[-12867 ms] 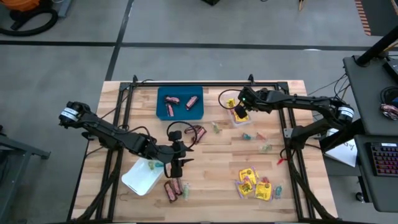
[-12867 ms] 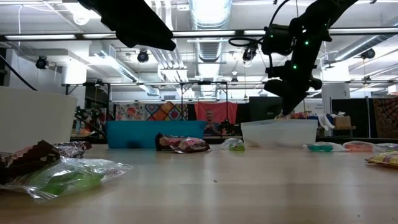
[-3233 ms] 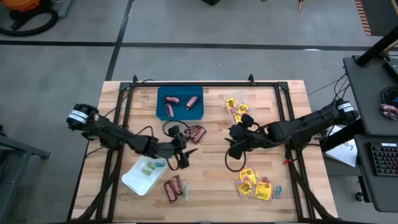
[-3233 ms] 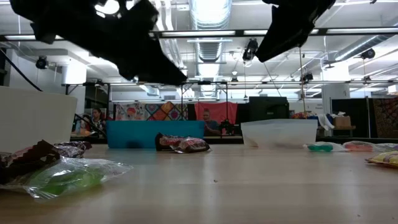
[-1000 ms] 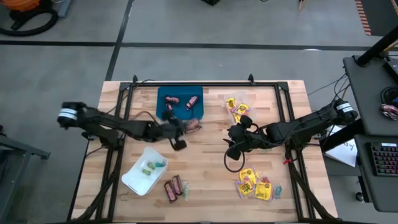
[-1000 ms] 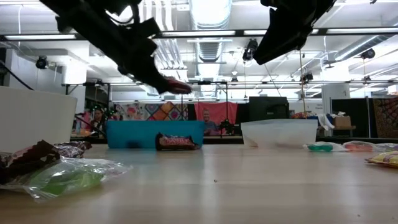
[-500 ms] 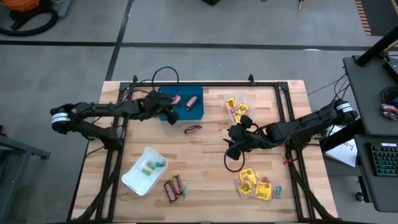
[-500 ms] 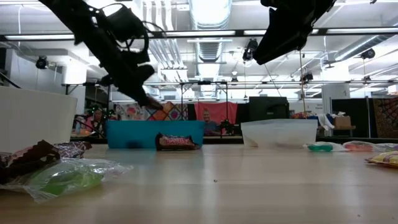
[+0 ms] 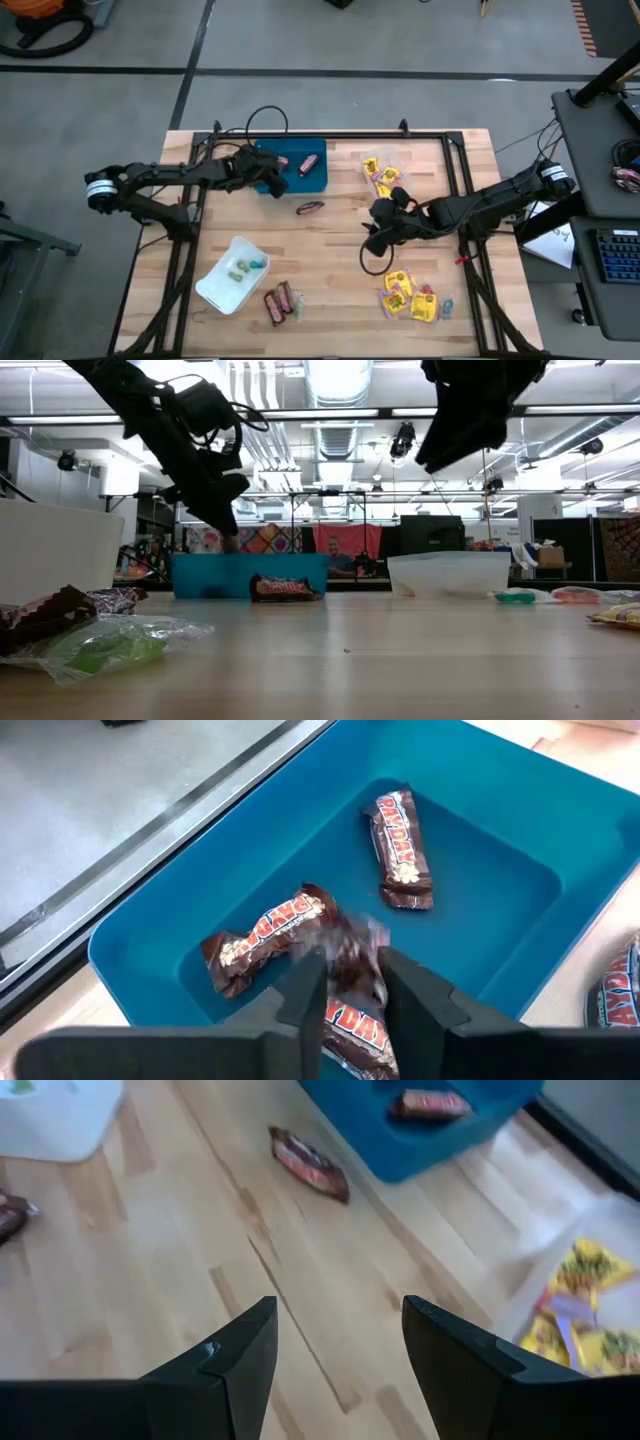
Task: Sort candy
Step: Put the brown chocolate into the blue bin, then put the blue gummy into the white bin
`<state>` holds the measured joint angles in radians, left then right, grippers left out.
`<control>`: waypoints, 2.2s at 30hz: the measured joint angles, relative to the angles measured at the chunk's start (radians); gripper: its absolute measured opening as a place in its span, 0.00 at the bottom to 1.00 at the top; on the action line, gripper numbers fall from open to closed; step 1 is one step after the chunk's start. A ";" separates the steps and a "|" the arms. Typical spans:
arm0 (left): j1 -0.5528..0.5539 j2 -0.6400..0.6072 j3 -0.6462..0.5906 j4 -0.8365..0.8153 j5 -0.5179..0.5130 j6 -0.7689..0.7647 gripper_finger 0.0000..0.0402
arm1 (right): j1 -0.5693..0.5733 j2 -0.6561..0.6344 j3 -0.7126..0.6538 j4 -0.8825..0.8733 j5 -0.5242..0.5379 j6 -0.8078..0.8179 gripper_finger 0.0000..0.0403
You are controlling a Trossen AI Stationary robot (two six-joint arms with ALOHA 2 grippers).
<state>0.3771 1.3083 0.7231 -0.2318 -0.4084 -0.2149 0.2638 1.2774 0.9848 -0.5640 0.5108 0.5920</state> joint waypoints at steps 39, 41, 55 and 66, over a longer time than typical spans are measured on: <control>-0.730 -0.117 0.196 -0.109 -0.200 0.124 0.36 | -0.167 0.000 -0.199 -0.339 -0.204 0.272 0.51; -0.749 -0.133 0.196 -0.098 -0.245 0.121 0.36 | -0.173 0.000 -0.204 -0.329 -0.204 0.251 0.51; -0.761 -0.157 0.196 -0.039 -0.394 0.113 0.36 | -0.173 0.219 -0.206 -0.265 -0.197 0.166 0.51; -0.761 -0.117 0.196 -0.039 -0.394 0.113 0.36 | -0.173 0.233 -0.206 -0.252 -0.224 0.155 0.25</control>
<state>-0.3836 1.1912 0.9188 -0.2707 -0.8024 -0.1024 0.0906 1.5101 0.7792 -0.8162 0.2870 0.7472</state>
